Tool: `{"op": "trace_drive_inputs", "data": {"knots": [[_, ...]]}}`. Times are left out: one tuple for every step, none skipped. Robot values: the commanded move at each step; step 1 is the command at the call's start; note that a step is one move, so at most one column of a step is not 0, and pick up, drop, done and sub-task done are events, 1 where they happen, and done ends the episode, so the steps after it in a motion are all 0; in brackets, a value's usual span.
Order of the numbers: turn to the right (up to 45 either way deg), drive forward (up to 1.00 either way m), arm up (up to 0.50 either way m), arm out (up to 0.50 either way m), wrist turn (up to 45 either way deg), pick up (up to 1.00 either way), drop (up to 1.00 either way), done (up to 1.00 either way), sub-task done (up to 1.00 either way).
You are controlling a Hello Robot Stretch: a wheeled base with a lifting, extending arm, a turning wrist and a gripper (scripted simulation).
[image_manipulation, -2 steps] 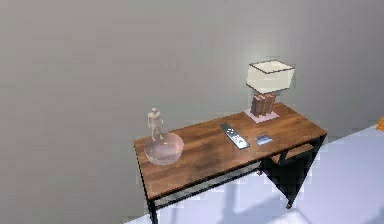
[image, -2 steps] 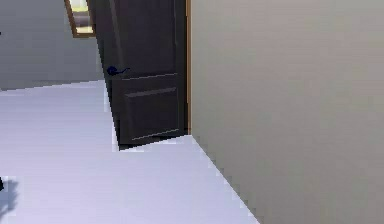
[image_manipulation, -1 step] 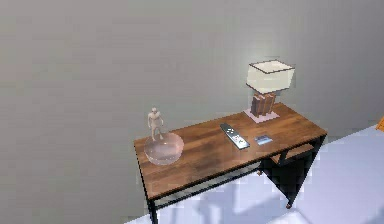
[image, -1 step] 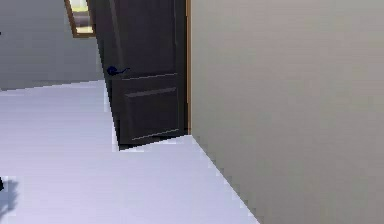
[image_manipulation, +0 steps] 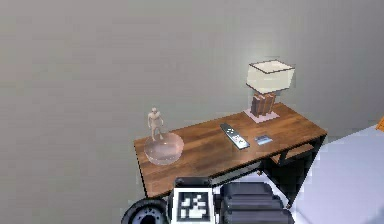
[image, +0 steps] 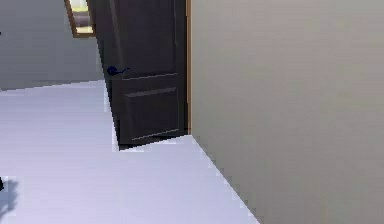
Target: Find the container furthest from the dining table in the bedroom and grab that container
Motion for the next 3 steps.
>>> {"op": "trace_drive_inputs", "data": {"knots": [[0.0,0.00,0.00,0.30,0.0,0.00,0.00,0.00,0.00],[0.0,0.00,0.00,0.00,45.0,0.00,0.00,0.00,0.00],[0.0,0.00,0.00,0.00,45.0,0.00,0.00,0.00,0.00]]}}
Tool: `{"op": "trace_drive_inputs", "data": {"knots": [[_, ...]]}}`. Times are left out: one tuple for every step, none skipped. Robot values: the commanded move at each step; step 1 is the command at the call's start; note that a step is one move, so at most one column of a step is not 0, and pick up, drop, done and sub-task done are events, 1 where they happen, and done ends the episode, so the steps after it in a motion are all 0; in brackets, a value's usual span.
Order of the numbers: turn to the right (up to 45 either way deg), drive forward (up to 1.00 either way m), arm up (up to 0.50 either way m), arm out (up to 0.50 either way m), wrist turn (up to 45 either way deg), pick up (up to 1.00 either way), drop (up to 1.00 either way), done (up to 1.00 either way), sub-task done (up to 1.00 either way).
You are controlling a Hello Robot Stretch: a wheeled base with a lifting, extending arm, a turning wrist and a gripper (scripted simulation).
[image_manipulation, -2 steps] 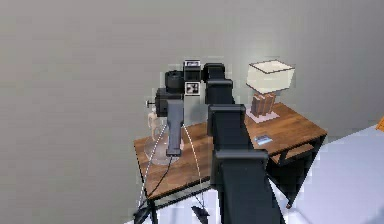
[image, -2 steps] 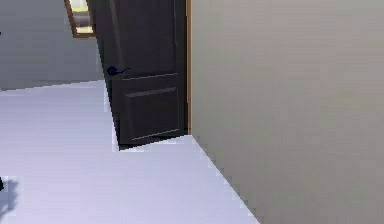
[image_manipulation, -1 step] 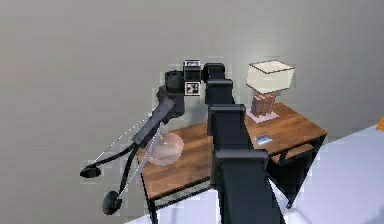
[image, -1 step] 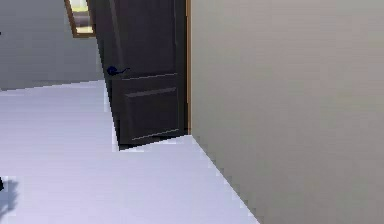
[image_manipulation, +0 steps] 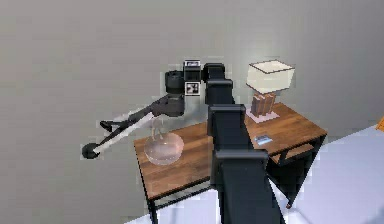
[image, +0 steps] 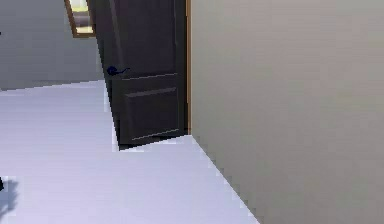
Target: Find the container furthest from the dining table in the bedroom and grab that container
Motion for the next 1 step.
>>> {"op": "trace_drive_inputs", "data": {"knots": [[0.0,0.00,0.00,0.00,45.0,0.00,0.00,0.00,0.00]]}}
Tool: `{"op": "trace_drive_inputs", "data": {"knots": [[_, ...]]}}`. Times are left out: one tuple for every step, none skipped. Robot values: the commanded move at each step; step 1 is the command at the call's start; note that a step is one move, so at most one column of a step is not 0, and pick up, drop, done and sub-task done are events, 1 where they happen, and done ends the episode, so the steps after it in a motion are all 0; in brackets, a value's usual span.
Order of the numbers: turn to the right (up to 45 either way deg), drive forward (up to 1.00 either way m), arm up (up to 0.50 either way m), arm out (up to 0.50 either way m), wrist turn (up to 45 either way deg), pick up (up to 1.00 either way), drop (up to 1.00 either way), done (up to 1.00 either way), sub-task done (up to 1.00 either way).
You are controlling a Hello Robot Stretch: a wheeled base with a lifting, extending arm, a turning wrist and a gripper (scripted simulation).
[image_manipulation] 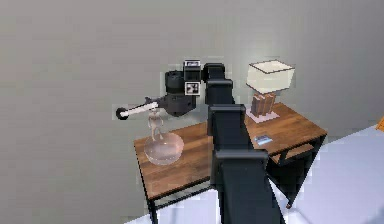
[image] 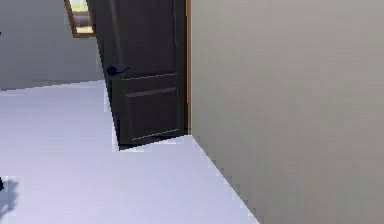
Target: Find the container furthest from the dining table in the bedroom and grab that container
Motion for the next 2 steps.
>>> {"op": "trace_drive_inputs", "data": {"knots": [[0.0,0.00,0.00,0.00,18.0,0.00,0.00,0.00,0.00],[0.0,0.00,-0.30,0.00,0.0,0.00,0.00,0.00,0.00]]}}
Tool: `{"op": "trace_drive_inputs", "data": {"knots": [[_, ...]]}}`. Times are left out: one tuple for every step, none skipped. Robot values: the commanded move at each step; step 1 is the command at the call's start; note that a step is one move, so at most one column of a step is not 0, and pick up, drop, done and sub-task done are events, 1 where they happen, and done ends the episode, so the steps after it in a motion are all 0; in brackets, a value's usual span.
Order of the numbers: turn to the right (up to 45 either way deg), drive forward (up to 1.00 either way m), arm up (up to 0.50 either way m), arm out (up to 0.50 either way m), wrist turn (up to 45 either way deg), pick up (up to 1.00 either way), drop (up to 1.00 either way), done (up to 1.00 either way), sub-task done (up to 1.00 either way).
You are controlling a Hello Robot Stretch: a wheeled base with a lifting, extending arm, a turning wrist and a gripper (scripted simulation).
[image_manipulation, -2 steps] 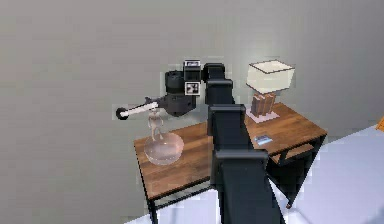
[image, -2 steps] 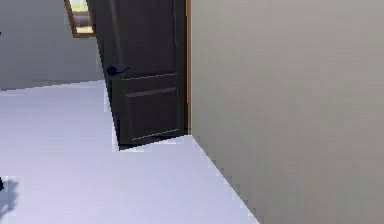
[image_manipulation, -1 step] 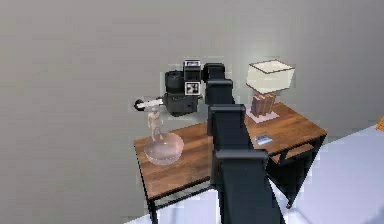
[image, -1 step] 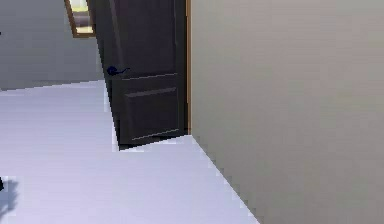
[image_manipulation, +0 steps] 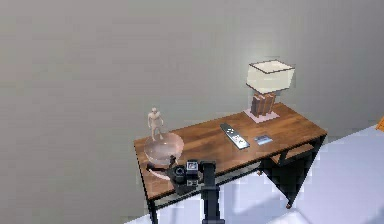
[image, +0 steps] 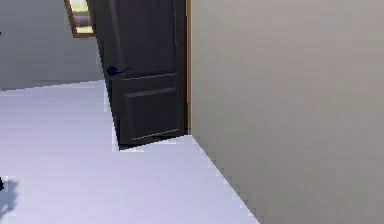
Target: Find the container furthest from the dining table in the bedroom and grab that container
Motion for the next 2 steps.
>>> {"op": "trace_drive_inputs", "data": {"knots": [[0.0,0.00,0.00,0.00,0.0,1.00,0.00,0.00,0.00],[0.0,0.00,0.10,0.00,0.0,0.00,0.00,0.00,0.00]]}}
